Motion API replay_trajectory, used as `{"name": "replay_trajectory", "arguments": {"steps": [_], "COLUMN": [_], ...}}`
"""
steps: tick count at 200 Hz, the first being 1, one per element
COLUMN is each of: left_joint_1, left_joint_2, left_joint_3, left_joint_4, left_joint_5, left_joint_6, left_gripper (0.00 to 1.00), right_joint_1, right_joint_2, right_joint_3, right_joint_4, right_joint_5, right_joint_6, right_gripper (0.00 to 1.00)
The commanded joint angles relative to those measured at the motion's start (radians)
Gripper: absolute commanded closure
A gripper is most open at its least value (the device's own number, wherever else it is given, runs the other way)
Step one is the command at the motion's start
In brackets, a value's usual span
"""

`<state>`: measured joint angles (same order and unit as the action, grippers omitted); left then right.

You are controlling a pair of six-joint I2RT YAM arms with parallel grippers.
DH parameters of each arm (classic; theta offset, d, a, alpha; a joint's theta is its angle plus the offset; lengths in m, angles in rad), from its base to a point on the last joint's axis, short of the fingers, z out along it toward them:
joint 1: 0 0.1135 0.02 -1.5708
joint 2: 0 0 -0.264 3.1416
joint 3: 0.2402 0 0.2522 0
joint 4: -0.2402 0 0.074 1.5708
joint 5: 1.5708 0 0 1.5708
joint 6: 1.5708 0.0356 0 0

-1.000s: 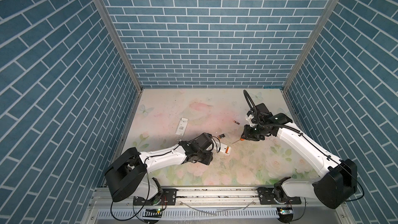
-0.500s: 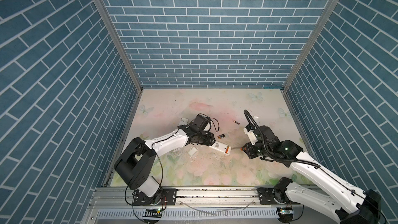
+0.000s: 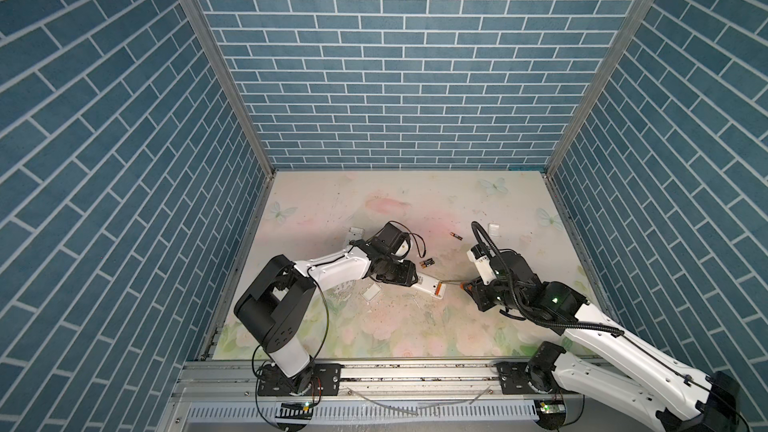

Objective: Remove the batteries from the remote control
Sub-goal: 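Push the screwdriver tip under the orange battery end while the left gripper withdraws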

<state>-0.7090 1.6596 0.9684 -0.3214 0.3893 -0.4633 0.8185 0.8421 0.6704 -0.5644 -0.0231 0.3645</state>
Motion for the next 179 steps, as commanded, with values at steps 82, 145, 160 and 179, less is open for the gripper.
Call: {"name": "replay_trajectory", "arguments": {"steps": [82,145,160,179], "left_joint_1": [0.002,-0.007,-0.014,-0.018], "left_joint_2": [0.060,0.113,0.130,0.146], "left_joint_3": [0.064,0.101,0.109,0.116], "left_joint_4": [-0.019,-0.045,-0.053,-0.062], "left_joint_5": [-0.041,-0.049,-0.056,-0.070], "left_joint_6": [0.005,0.015,0.015,0.016], "left_gripper": [0.47,0.48,0.48,0.49], "right_joint_1": [0.071,0.080,0.080,0.080], "right_joint_2": [-0.027,-0.072,-0.071,-0.070], "right_joint_3": [-0.093,-0.145,-0.163,-0.192], "right_joint_4": [0.057,0.098,0.125,0.159], "right_joint_5": [0.071,0.087,0.068,0.053], "right_joint_6": [-0.022,-0.007,0.004,0.015], "right_gripper": [1.00,1.00,1.00,1.00]}}
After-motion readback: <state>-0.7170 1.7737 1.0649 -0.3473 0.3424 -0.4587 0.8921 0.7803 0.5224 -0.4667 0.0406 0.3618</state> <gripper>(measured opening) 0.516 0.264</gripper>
